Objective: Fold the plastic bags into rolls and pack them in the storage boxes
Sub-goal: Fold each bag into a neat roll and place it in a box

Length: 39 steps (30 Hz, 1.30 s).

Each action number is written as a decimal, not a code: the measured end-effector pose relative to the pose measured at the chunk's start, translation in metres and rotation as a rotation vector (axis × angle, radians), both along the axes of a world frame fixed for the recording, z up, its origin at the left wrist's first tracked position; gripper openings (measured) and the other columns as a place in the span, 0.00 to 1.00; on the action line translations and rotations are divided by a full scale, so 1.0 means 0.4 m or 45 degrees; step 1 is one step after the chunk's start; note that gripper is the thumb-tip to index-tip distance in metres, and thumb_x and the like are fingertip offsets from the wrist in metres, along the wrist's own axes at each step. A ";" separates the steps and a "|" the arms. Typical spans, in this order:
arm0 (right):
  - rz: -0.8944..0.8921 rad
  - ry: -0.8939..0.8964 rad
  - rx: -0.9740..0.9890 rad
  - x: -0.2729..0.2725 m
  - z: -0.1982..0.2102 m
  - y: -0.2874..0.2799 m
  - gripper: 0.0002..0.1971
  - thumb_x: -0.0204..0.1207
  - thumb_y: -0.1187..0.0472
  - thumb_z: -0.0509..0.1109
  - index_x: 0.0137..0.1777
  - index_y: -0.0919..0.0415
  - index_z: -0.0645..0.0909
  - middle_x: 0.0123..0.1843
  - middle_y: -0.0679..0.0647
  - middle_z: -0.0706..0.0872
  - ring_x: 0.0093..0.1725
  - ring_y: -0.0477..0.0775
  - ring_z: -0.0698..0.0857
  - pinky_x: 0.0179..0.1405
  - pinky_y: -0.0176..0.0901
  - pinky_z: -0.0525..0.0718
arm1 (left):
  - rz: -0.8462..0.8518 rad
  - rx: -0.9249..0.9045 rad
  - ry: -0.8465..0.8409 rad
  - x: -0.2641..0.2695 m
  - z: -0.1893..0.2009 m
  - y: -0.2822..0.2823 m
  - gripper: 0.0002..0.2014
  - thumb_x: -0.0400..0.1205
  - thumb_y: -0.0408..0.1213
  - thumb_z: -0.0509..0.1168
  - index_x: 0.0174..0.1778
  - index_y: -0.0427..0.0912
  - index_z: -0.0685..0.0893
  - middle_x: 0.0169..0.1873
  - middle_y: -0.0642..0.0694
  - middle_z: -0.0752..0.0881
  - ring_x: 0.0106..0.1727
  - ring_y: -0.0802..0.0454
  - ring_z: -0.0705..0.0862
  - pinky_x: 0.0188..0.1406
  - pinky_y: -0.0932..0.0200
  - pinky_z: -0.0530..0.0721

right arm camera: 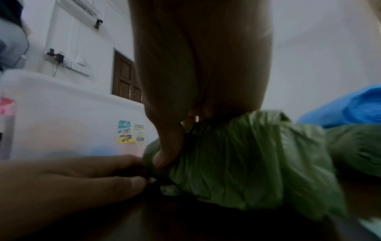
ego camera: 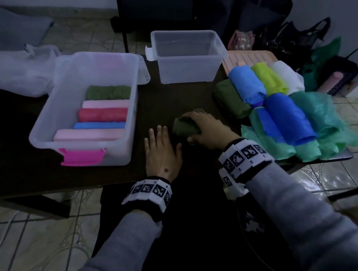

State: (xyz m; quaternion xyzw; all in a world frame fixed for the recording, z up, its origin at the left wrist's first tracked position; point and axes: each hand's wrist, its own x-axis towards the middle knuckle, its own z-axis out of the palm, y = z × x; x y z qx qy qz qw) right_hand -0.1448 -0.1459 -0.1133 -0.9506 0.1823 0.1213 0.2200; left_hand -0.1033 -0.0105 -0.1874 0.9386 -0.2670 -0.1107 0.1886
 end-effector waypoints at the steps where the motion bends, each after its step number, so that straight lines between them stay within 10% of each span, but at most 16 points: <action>1: 0.021 0.015 -0.019 0.009 0.009 0.004 0.34 0.76 0.58 0.71 0.79 0.48 0.61 0.76 0.58 0.67 0.75 0.62 0.66 0.74 0.57 0.64 | 0.013 -0.033 0.019 -0.001 0.000 0.002 0.32 0.87 0.49 0.49 0.83 0.39 0.48 0.83 0.44 0.51 0.84 0.45 0.44 0.82 0.50 0.41; 6: 0.080 -0.068 0.031 0.032 0.019 0.001 0.40 0.70 0.49 0.76 0.79 0.45 0.59 0.78 0.56 0.60 0.77 0.60 0.60 0.75 0.60 0.62 | 0.035 -0.136 0.062 -0.001 0.002 0.009 0.35 0.85 0.48 0.53 0.83 0.37 0.44 0.83 0.43 0.51 0.84 0.47 0.46 0.81 0.52 0.41; 10: -0.173 -0.669 -0.080 0.028 0.015 -0.018 0.12 0.79 0.60 0.65 0.61 0.61 0.74 0.62 0.60 0.75 0.62 0.59 0.75 0.63 0.57 0.76 | 0.065 -0.236 0.041 0.000 -0.005 0.010 0.33 0.86 0.43 0.53 0.83 0.37 0.47 0.82 0.43 0.54 0.84 0.47 0.48 0.81 0.53 0.42; 14: -0.036 -0.241 -0.167 0.032 0.010 -0.048 0.07 0.79 0.62 0.66 0.54 0.61 0.80 0.57 0.59 0.81 0.58 0.59 0.80 0.58 0.54 0.80 | 0.164 -0.436 0.127 0.002 0.010 0.011 0.27 0.86 0.36 0.52 0.82 0.38 0.54 0.80 0.41 0.61 0.83 0.47 0.53 0.81 0.56 0.45; 22: 0.019 0.119 -0.086 0.058 0.009 -0.059 0.32 0.68 0.53 0.78 0.71 0.52 0.71 0.70 0.59 0.72 0.68 0.62 0.74 0.69 0.61 0.74 | 0.378 -0.680 0.212 0.018 0.052 0.029 0.15 0.84 0.34 0.57 0.67 0.39 0.76 0.63 0.43 0.79 0.67 0.47 0.76 0.66 0.58 0.69; 26: 0.074 0.299 -0.073 0.059 -0.008 -0.039 0.33 0.64 0.55 0.80 0.68 0.53 0.70 0.69 0.58 0.74 0.66 0.61 0.74 0.62 0.53 0.77 | 0.477 -0.722 0.722 0.020 0.064 0.016 0.12 0.86 0.48 0.54 0.50 0.44 0.77 0.52 0.44 0.86 0.52 0.44 0.85 0.60 0.48 0.82; 33: 0.241 0.117 -0.288 0.009 0.003 0.001 0.33 0.66 0.52 0.78 0.69 0.58 0.70 0.68 0.58 0.73 0.67 0.61 0.74 0.61 0.53 0.73 | 0.753 -0.811 1.406 0.043 0.099 0.014 0.34 0.81 0.65 0.48 0.59 0.33 0.74 0.41 0.31 0.85 0.35 0.37 0.86 0.32 0.51 0.87; 37: 0.268 -0.182 -0.216 -0.036 0.068 0.010 0.31 0.67 0.52 0.75 0.69 0.57 0.69 0.64 0.55 0.81 0.62 0.61 0.81 0.56 0.51 0.74 | 0.535 -0.838 1.926 0.063 0.135 0.012 0.48 0.75 0.75 0.44 0.54 0.28 0.80 0.44 0.29 0.86 0.40 0.35 0.88 0.44 0.46 0.84; 39: 0.356 -0.219 -0.220 -0.056 0.089 0.018 0.30 0.68 0.48 0.74 0.68 0.55 0.71 0.63 0.52 0.82 0.63 0.58 0.81 0.55 0.49 0.72 | 0.456 -0.958 2.073 0.065 0.166 0.001 0.36 0.79 0.67 0.51 0.52 0.34 0.84 0.44 0.32 0.88 0.44 0.36 0.87 0.49 0.42 0.82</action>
